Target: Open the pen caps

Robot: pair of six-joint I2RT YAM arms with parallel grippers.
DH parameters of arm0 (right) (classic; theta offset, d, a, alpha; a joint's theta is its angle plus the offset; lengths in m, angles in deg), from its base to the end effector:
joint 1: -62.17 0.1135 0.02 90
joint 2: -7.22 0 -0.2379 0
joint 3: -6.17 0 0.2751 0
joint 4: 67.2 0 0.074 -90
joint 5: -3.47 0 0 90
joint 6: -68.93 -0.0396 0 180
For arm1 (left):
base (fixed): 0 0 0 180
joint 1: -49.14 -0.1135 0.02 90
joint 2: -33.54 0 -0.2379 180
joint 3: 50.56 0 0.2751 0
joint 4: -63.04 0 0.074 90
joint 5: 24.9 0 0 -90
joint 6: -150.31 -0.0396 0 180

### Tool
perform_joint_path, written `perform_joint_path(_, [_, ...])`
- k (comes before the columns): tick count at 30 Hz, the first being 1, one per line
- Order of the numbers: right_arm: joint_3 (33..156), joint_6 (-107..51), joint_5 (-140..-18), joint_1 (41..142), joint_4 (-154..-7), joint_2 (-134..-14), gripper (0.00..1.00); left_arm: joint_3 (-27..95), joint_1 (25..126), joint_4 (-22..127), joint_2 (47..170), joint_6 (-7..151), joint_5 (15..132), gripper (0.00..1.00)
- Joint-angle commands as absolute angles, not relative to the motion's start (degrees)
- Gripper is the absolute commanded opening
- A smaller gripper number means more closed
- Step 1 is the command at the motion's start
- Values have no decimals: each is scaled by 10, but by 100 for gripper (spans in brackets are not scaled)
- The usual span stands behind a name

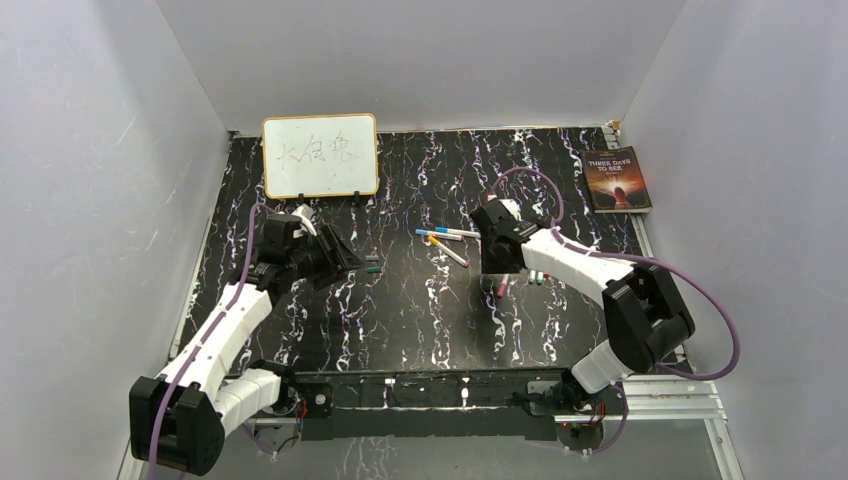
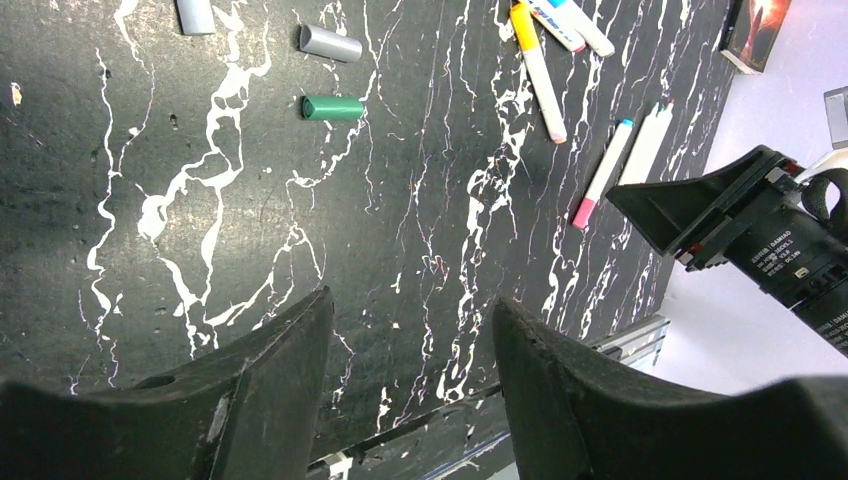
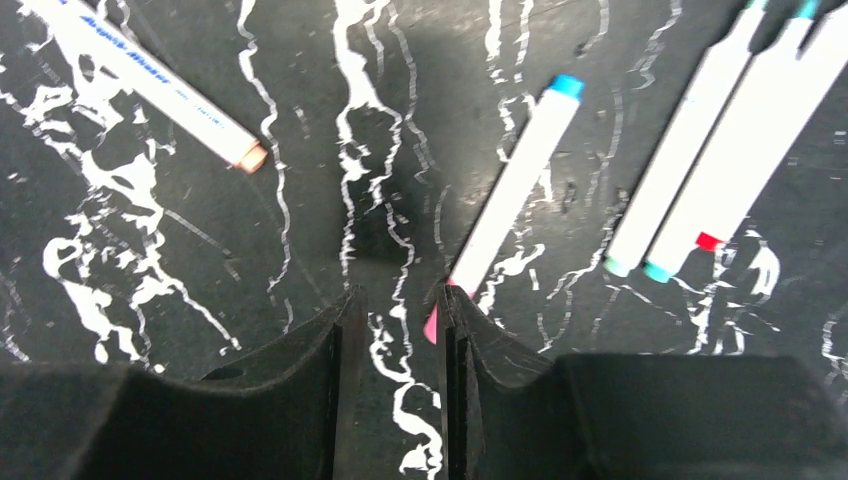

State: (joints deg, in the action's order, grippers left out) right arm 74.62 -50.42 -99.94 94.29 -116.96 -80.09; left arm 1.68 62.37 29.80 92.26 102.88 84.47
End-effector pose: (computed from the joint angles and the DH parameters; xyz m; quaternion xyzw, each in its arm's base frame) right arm 0.2676 0.1571 0.1574 -0.0019 0.9762 -0.0045 0.2170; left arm 0.2457 -0.0713 0.2146 -0.1569 0.8814 -0.3306 0.2988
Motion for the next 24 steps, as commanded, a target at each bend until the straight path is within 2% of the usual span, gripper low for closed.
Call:
perform_joint_path(1, [766,-498,-1075,939,-1204,-795,30,10,622,289,905,1029,863,62])
perform_joint_path(9, [718,-519,-1075,939,-1204,-764,27,17,622,279,900,1021,858,97])
perform_joint_path(17, [697,-534,-1056,939,-1193,-794,26,18,622,281,910,1021,853,98])
perform_joint_path(19, [692,-546,-1070,939,-1195,-777,22,14,622,284,911,1019,853,98])
perform_joint_path(21, [690,-551,-1079,939,-1200,-793,13,9,621,293,916,1022,858,98])
perform_joint_path(24, [679,-551,-1070,939,-1181,-814,13,9,621,293,916,1020,857,98])
